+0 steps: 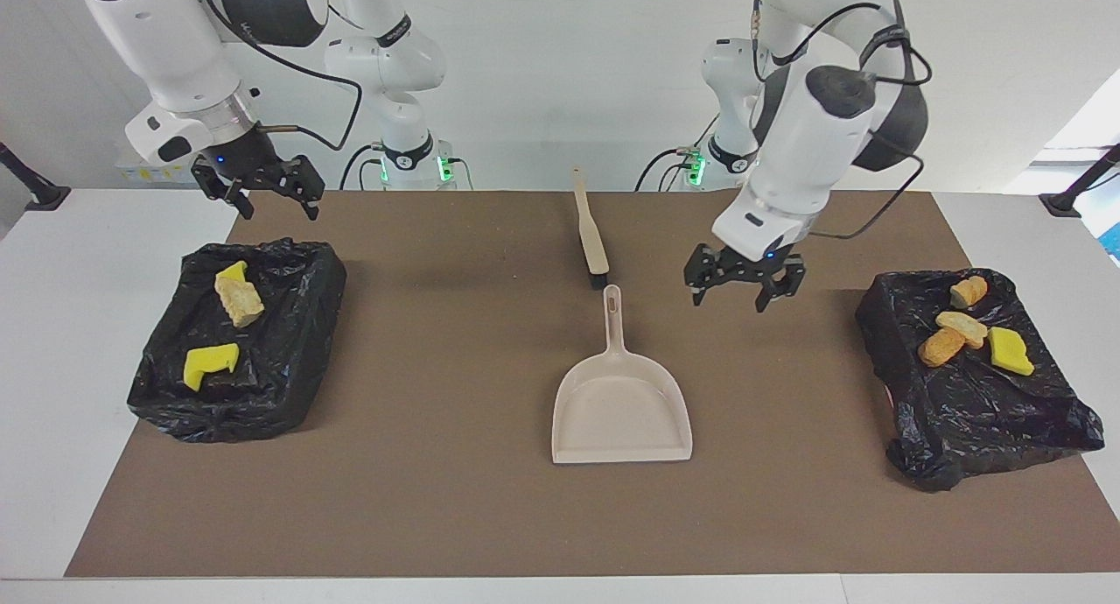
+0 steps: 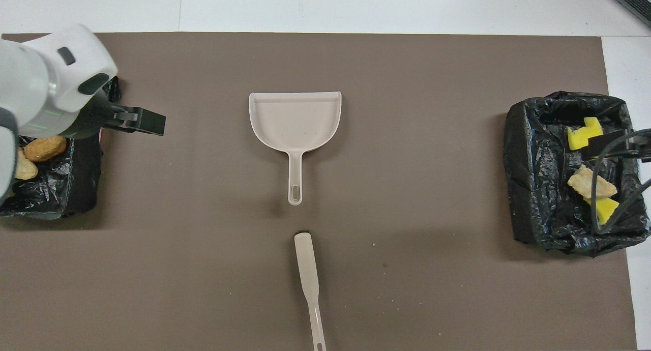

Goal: Sweep and dump trash in bin

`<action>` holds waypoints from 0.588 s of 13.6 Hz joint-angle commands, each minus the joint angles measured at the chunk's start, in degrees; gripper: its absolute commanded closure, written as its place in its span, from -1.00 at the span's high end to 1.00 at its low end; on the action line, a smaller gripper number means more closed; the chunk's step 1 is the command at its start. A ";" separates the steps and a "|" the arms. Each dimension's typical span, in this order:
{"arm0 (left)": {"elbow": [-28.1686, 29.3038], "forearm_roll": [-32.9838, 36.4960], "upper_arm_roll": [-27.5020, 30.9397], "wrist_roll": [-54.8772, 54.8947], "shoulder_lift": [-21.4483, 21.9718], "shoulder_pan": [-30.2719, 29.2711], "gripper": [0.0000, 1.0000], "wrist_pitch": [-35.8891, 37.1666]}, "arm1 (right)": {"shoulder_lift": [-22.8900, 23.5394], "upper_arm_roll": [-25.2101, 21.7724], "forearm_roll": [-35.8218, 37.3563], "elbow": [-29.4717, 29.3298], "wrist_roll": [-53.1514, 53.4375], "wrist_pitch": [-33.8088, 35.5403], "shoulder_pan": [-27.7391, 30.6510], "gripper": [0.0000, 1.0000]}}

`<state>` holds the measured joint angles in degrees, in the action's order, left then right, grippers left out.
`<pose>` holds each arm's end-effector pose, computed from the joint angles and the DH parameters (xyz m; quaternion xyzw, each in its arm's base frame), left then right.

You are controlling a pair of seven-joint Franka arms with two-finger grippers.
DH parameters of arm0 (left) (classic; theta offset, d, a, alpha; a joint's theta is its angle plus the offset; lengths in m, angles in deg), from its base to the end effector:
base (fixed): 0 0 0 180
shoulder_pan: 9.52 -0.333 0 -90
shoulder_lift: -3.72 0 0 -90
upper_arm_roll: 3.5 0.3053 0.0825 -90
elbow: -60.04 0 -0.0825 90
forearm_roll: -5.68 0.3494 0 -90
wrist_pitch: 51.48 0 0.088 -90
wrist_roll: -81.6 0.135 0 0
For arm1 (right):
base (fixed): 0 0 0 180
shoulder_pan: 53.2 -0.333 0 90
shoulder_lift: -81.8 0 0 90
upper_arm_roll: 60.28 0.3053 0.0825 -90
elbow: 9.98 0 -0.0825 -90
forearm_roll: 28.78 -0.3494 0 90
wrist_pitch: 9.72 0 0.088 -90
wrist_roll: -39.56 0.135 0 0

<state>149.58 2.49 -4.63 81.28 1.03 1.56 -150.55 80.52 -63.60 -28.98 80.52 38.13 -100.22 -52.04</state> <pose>0.5387 -0.1231 0.5796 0.9927 -0.1006 0.0562 0.0345 0.5133 -0.0401 0.5943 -0.9996 0.0266 -0.0113 0.0018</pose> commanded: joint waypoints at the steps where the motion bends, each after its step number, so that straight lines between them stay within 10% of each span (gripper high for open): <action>1: 0.89 0.99 0.42 4.70 5.05 -2.55 1.00 5.00 | 1.19 0.32 -0.07 -1.21 0.91 -0.12 0.43 1.00; 8: -10.97 5.03 1.83 6.38 0.93 -2.90 1.00 18.12 | 1.01 0.50 -0.86 -1.04 0.91 0.15 -0.37 1.00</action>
<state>142.54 6.75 -2.89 86.69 5.21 -1.04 -134.89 81.10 -63.16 -29.12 80.29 38.19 -100.30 -52.37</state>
